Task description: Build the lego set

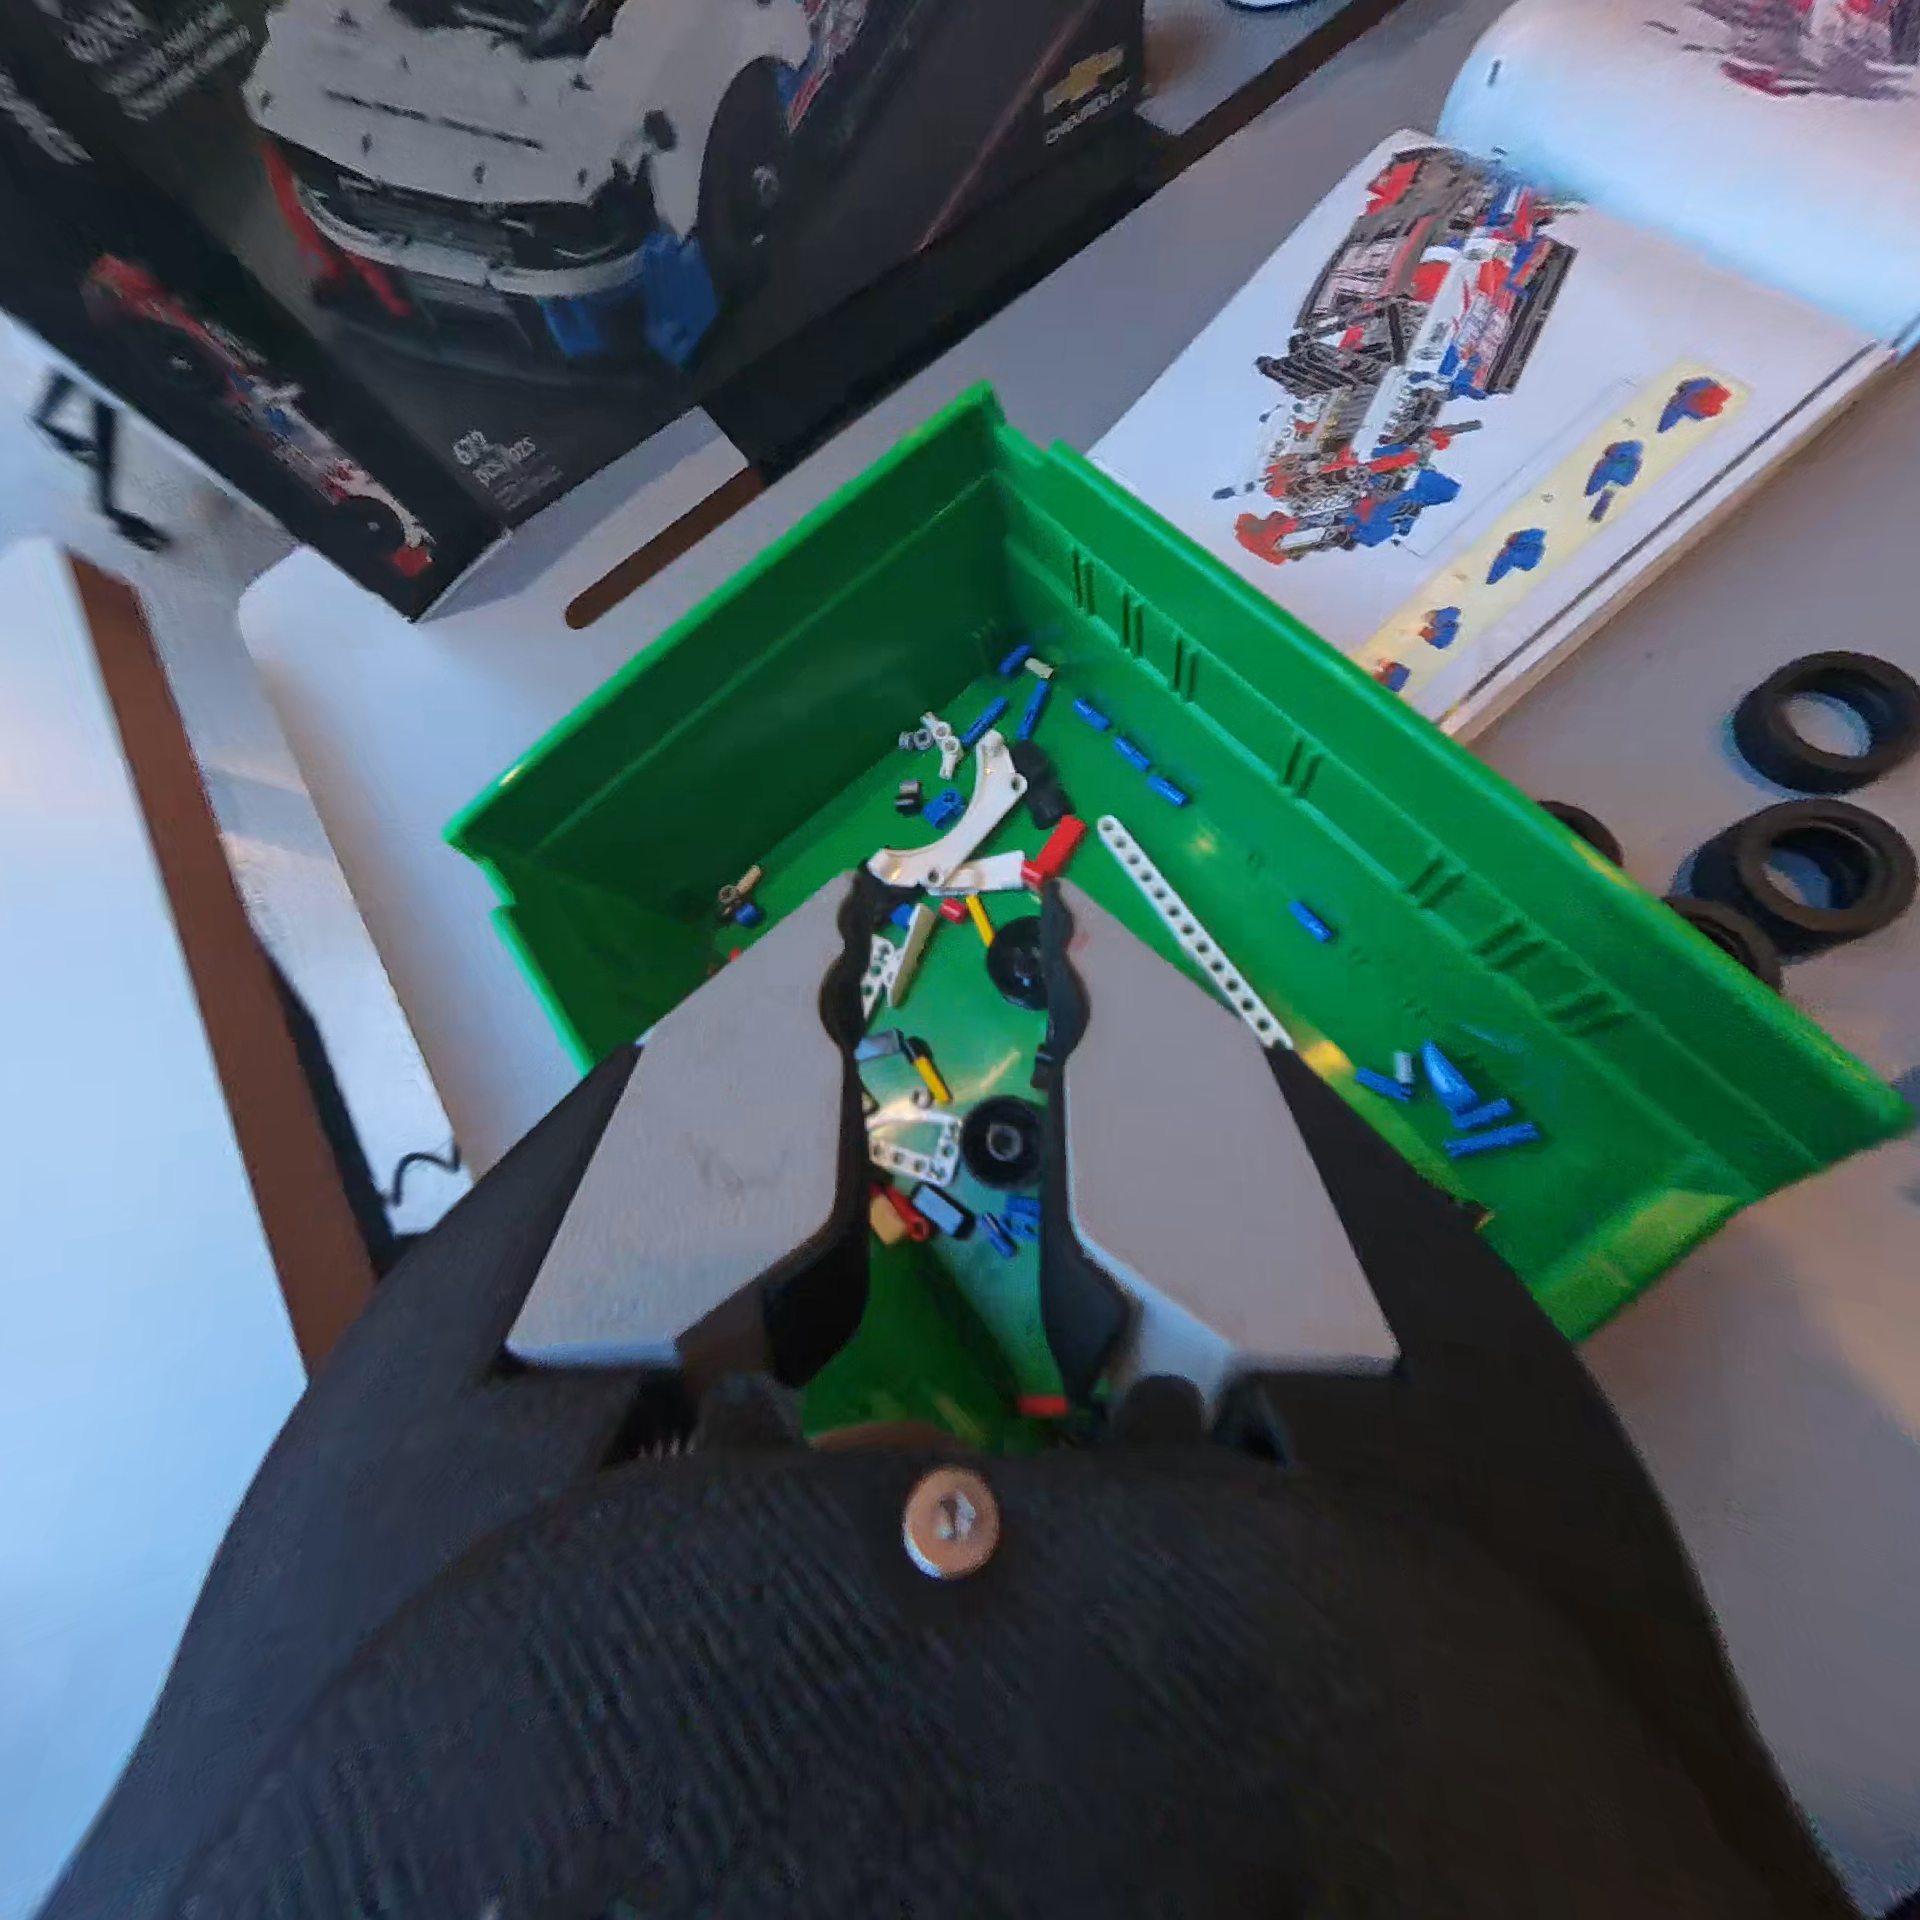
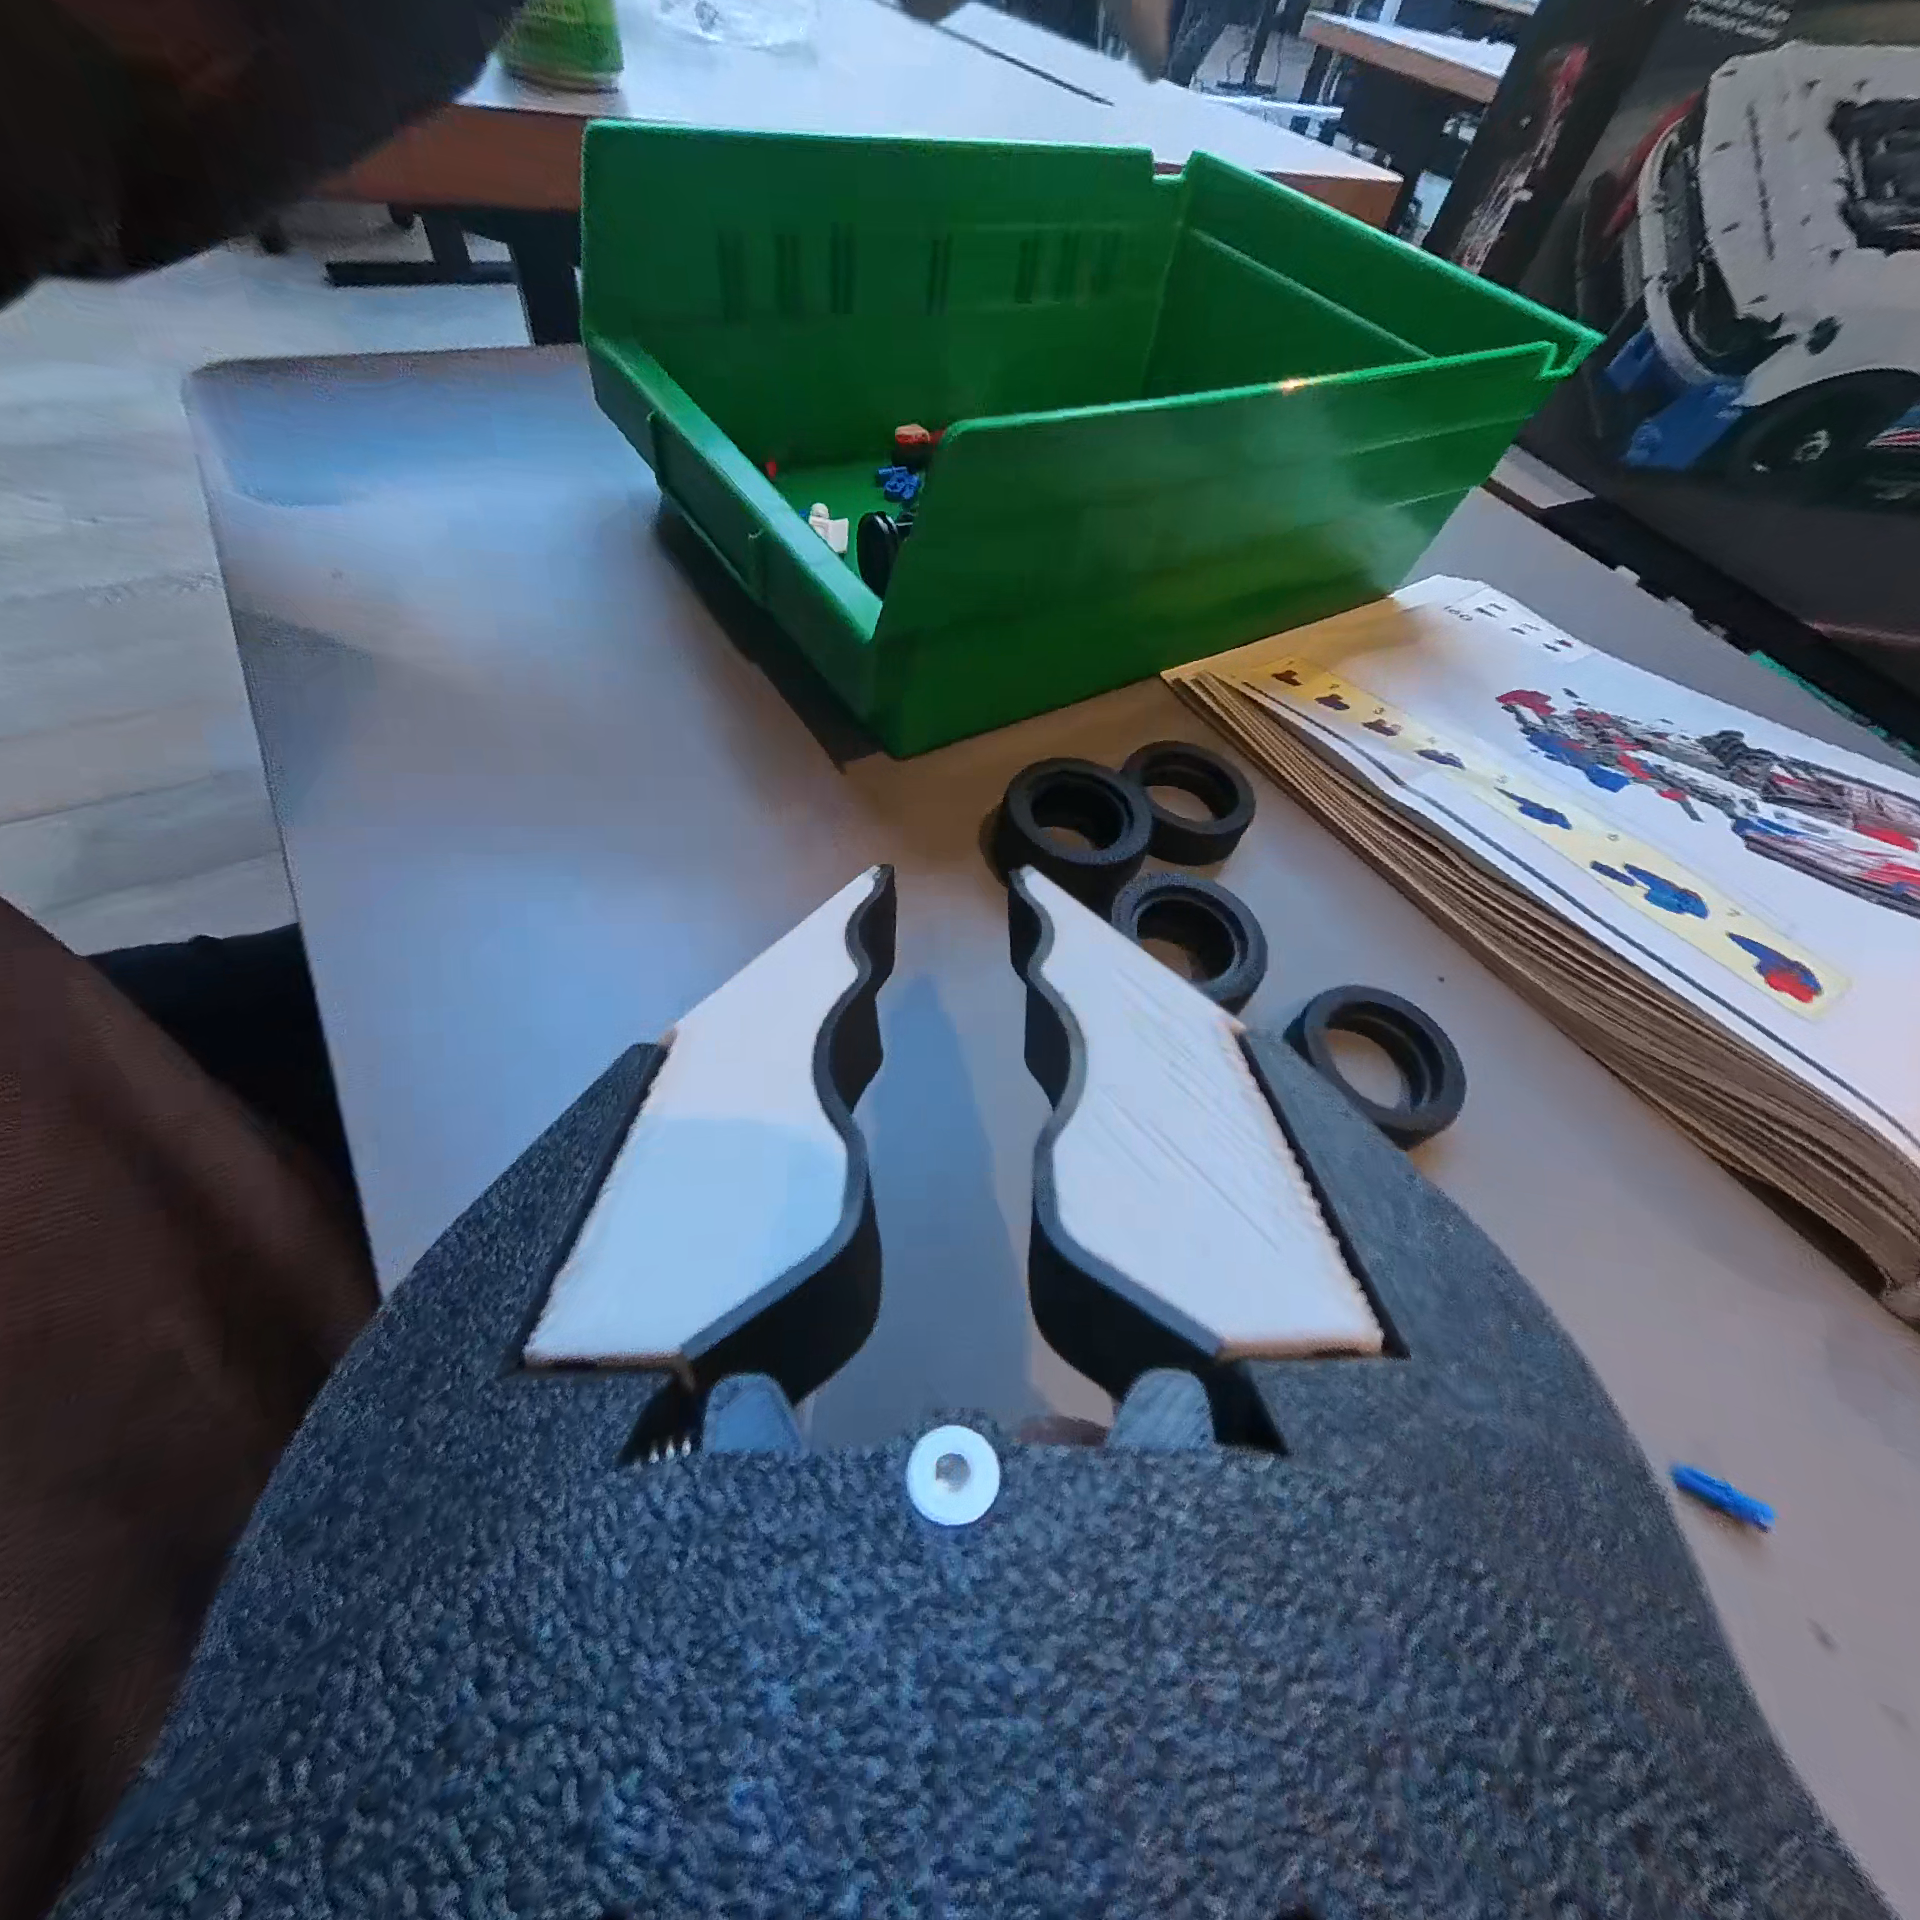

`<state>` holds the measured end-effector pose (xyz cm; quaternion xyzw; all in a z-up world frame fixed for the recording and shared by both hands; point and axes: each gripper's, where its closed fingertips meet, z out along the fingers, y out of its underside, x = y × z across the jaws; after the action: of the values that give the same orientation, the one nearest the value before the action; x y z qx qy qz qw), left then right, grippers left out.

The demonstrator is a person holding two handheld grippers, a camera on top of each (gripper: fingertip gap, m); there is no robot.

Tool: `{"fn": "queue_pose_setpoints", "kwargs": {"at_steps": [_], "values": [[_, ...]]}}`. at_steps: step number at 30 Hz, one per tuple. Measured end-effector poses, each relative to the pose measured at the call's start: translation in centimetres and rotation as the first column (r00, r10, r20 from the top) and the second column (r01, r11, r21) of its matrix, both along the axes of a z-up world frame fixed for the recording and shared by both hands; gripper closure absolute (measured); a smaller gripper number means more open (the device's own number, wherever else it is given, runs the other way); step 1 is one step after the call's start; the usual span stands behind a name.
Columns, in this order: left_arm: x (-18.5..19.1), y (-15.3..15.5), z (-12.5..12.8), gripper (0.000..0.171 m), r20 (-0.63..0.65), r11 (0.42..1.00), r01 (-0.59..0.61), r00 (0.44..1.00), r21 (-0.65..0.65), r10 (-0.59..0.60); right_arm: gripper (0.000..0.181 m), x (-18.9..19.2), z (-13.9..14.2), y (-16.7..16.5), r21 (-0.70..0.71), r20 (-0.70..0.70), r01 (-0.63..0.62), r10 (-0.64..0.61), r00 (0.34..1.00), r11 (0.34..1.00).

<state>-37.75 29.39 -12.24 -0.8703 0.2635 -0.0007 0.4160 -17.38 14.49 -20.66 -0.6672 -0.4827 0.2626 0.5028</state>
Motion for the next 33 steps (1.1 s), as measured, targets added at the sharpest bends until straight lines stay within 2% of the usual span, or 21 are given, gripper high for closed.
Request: {"fn": "queue_pose_setpoints", "kwargs": {"at_steps": [2,4,8,11,14,19,27,33], "values": [[-0.1,1.9,-1.2,0.147,-0.009,0.996,0.058,0.998,-0.074,-0.059,0.16,-0.5,-0.2,0.3,0.006,0.014,-0.002,0.002,1.0,1.0],[-0.8,4.0,-2.7,0.159,-0.056,0.988,0.053,0.997,-0.145,-0.061,0.16,-0.8,-0.4,0.4,0.017,0.027,-0.002,0.001,1.0,1.0],[0.5,6.8,-5.6,0.154,-0.033,0.945,0.135,0.988,-0.297,-0.152,0.16,-0.8,-0.3,0.5,0.035,0.028,0.004,-0.005,1.0,0.999],[1.1,8.1,-8.5,0.153,-0.093,0.898,0.187,0.966,-0.398,-0.242,0.161,-0.7,-0.1,0.7,0.046,0.016,0.012,-0.013,1.0,0.999],[0.2,9.5,-10.5,0.156,-0.215,0.886,0.163,0.936,-0.435,-0.278,0.161,-0.6,-0.1,0.8,0.037,0.011,0.015,-0.015,1.0,0.999],[0.1,9.4,-12.1,0.163,-0.218,0.84,0.183,0.918,-0.511,-0.332,0.161,-0.6,0.0,0.9,0.03,0.001,0.017,-0.017,1.0,0.999],[0.3,8.7,-13.8,0.159,-0.254,0.815,0.194,0.889,-0.546,-0.382,0.161,-0.6,0.1,1.1,0.023,-0.01,0.01,-0.01,1.0,1.0],[0.2,8.4,-14.4,0.165,-0.234,0.799,0.196,0.893,-0.569,-0.386,0.161,-0.6,0.3,1.1,0.013,-0.029,0.005,-0.005,1.0,1.0]]}}
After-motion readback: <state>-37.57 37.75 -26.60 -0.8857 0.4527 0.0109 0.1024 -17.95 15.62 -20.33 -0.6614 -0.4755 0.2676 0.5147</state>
